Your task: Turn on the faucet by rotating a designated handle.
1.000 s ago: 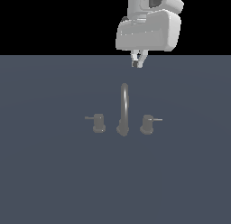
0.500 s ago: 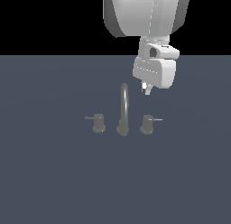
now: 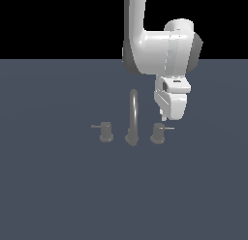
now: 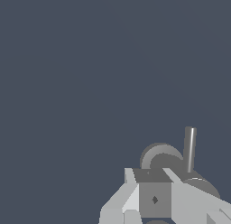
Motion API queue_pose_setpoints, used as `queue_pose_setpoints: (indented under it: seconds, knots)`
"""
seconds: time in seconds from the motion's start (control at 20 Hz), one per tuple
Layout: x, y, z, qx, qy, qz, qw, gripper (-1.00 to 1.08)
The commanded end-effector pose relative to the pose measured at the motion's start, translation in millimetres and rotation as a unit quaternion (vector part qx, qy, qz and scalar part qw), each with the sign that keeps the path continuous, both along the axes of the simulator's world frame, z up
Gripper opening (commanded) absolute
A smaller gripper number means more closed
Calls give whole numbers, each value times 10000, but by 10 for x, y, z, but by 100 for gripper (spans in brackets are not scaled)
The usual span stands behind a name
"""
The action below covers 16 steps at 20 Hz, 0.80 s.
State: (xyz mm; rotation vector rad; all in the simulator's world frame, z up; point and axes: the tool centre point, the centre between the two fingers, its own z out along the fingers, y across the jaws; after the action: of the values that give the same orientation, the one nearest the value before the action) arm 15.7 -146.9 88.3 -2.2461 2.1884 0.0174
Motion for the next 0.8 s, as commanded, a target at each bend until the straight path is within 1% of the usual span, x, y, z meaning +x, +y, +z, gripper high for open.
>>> queue_pose_setpoints:
  seconds: [0.0, 0.25, 0.55, 0.75]
  knots:
    - [6, -55, -120, -30, -12, -191, 9998, -100]
    - [3, -109, -245, -57, -17, -378, 9993, -100]
    - [0, -114, -255, -59, -14, -390, 9992, -100]
    - [-137, -178, -257, -59, -14, -390, 9992, -100]
